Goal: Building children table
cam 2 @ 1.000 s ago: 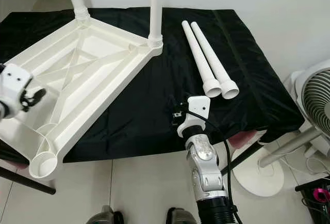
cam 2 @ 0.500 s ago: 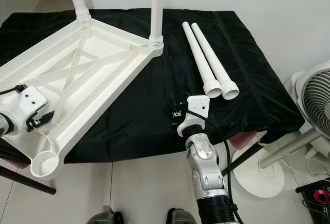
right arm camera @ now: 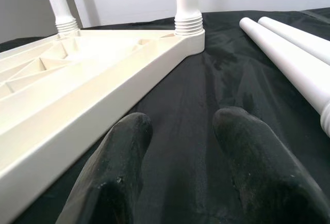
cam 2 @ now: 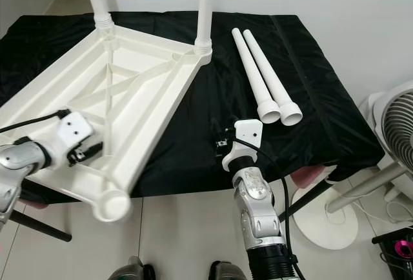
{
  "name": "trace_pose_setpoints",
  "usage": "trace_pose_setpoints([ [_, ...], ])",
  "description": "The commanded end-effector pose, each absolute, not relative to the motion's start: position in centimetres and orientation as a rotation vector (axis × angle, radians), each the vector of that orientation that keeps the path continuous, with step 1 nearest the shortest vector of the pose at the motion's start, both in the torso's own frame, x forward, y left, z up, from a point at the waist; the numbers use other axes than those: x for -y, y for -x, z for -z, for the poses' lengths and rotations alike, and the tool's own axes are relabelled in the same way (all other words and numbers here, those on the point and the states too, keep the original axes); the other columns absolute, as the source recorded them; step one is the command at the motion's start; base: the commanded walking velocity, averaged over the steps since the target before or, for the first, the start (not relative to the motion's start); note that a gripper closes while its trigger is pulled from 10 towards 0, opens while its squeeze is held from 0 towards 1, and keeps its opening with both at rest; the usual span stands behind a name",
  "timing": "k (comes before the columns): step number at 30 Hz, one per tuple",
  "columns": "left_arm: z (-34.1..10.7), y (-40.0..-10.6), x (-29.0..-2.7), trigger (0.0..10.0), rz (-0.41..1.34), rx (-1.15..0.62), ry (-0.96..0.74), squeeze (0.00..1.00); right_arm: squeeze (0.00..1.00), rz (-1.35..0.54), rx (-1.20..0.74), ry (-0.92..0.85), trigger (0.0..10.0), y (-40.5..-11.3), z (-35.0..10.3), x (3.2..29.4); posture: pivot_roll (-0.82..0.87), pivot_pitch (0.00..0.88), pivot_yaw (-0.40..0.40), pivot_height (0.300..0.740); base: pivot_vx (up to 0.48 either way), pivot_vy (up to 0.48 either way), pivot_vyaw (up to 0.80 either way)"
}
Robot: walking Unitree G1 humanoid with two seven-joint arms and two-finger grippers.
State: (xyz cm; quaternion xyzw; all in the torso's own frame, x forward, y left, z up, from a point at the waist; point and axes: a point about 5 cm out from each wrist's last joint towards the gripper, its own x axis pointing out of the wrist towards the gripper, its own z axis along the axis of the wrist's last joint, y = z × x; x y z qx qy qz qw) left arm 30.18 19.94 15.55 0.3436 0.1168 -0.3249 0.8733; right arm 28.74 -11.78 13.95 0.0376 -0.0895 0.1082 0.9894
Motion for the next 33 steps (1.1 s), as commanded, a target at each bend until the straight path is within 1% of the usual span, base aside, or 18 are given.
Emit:
trace_pose_setpoints([
  [1, -15.6, -30.1, -18.9, 10.0, 0.725, -0.24, -0.711, 0.0, 0.0, -0.211, 0.17, -0.078, 10.0, -28.6, -13.6, 11.8, -0.01, 0.102, 0.015, 0.74, 0.0, 0.0, 0.0],
  [4, -15.5, -30.4, -17.4, 10.0, 0.712, -0.22, -0.692, 0.0, 0.0, -0.207, 0.168, -0.079, 10.0, -28.6, -13.6, 11.9, -0.01, 0.107, 0.019, 0.74, 0.0, 0.0, 0.0],
  [10, -15.9, -31.2, -16.5, 10.0, 0.644, -0.176, -0.645, 0.0, 0.0, -0.205, 0.165, -0.077, 10.0, -28.6, -13.6, 11.9, -0.01, 0.109, 0.017, 0.74, 0.0, 0.0, 0.0],
  [13, -16.5, -31.4, -16.9, 10.0, 0.647, -0.163, -0.618, 0.0, 0.0, -0.207, 0.166, -0.077, 10.0, -28.6, -13.6, 11.9, -0.01, 0.109, 0.018, 0.74, 0.0, 0.0, 0.0],
  [16, -17.3, -31.2, -17.6, 10.0, 0.687, -0.133, -0.587, 0.0, 0.0, -0.207, 0.166, -0.075, 10.0, -28.6, -13.6, 12.0, -0.01, 0.108, 0.018, 0.74, 0.0, 0.0, 0.0],
  [18, -17.7, -31.1, -18.1, 10.0, 0.694, -0.133, -0.566, 0.0, 0.0, -0.207, 0.167, -0.074, 10.0, -28.6, -13.6, 12.0, -0.01, 0.107, 0.017, 0.74, 0.0, 0.0, 0.0],
  [19, -18.1, -31.1, -18.7, 10.0, 0.701, -0.138, -0.532, 0.0, 0.0, -0.206, 0.168, -0.073, 10.0, -28.6, -13.6, 12.1, -0.01, 0.104, 0.019, 0.74, 0.0, 0.0, 0.0],
  [21, -18.3, -31.0, -19.0, 10.0, 0.704, -0.138, -0.52, 0.0, 0.0, -0.205, 0.168, -0.072, 10.0, -28.6, -13.6, 12.1, -0.01, 0.104, 0.019, 0.74, 0.0, 0.0, 0.0],
  [23, -18.8, -30.1, -18.9, 10.0, 0.797, -0.135, -0.458, 0.0, 0.0, -0.202, 0.17, -0.072, 10.0, -28.7, -13.6, 12.2, -0.01, 0.104, 0.022, 0.74, 0.0, 0.0, 0.0],
  [24, -18.8, -30.1, -18.9, 10.0, 0.797, -0.135, -0.458, 0.0, 0.0, -0.202, 0.17, -0.072, 10.0, -28.7, -13.6, 12.2, -0.01, 0.104, 0.022, 0.74, 0.0, 0.0, 0.0],
  [26, -18.8, -28.1, -18.4, 10.0, 0.959, -0.158, -0.398, 0.0, 0.0, -0.196, 0.174, -0.07, 10.0, -28.8, -13.7, 12.3, -0.01, 0.102, 0.022, 0.74, 0.0, 0.0, 0.0],
  [28, -18.8, -28.1, -18.4, 10.0, 0.959, -0.158, -0.398, 0.0, 0.0, -0.196, 0.174, -0.07, 10.0, -28.8, -13.7, 12.3, -0.01, 0.102, 0.022, 0.74, 0.0, 0.0, 0.0],
  [29, -18.7, -27.5, -18.3, 10.0, 1.008, -0.173, -0.381, 0.0, 0.0, -0.194, 0.176, -0.069, 10.0, -28.9, -13.8, 12.3, -0.01, 0.102, 0.022, 0.74, 0.0, 0.0, 0.0],
  [30, -17.8, -26.6, -18.2, 10.0, 1.069, -0.221, -0.413, 0.0, 0.0, -0.192, 0.178, -0.069, 10.0, -29.0, -13.8, 12.4, -0.01, 0.1, 0.02, 0.74, 0.0, 0.0, 0.0],
  [33, -16.9, -26.1, -18.1, 10.0, 1.086, -0.255, -0.442, 0.0, 0.0, -0.193, 0.18, -0.067, 10.0, -29.1, -13.9, 12.4, -0.01, 0.1, 0.02, 0.74, 0.0, 0.0, 0.0],
])
